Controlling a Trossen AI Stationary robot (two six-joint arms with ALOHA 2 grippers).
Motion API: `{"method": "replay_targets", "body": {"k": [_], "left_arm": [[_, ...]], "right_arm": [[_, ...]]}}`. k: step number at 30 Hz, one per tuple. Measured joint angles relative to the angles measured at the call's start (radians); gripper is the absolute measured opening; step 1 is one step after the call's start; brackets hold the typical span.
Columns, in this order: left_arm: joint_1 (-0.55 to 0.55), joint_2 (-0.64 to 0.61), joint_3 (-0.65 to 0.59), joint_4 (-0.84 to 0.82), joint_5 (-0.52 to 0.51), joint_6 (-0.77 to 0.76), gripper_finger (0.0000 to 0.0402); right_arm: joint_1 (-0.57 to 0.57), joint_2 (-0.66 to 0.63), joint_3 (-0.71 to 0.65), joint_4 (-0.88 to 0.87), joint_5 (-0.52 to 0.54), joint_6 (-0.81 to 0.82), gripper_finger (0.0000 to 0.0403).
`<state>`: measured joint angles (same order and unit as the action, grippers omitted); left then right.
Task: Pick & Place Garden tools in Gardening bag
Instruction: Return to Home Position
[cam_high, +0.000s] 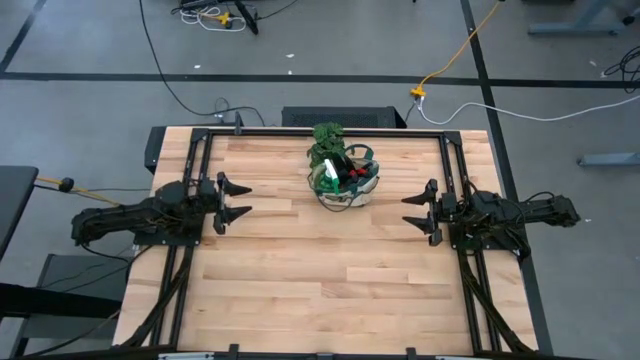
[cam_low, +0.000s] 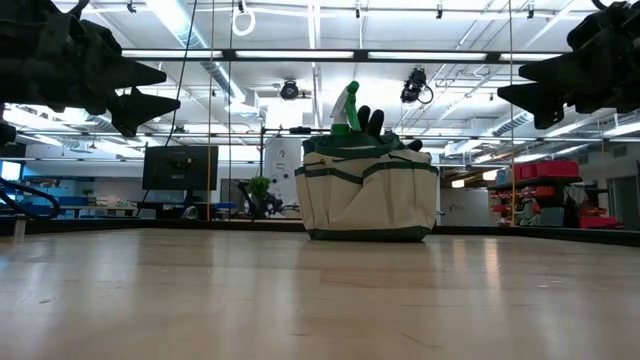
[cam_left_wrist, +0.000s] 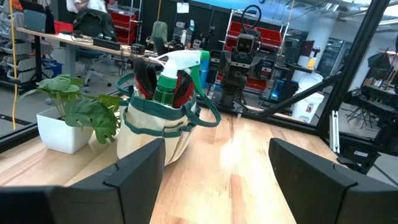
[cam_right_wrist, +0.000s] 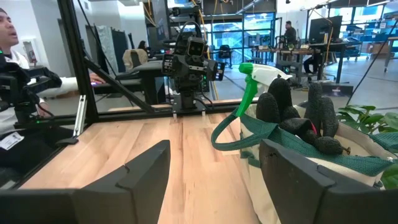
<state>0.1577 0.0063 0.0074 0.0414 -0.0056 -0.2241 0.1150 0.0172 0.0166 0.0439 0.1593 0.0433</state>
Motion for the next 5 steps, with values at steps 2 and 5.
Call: {"method": "replay_targets", "body": {"k": [2, 5], "left_arm": [[0.0, 0.0, 0.0, 0.0, 0.0, 0.0, 0.0291], [0.0, 0.0, 0.0, 0.0, 0.0, 0.0, 0.0291]], "right_arm": [[0.0, 0.0, 0.0, 0.0, 0.0, 0.0, 0.0247], [0.0, 0.0, 0.0, 0.0, 0.0, 0.0, 0.0247]]}}
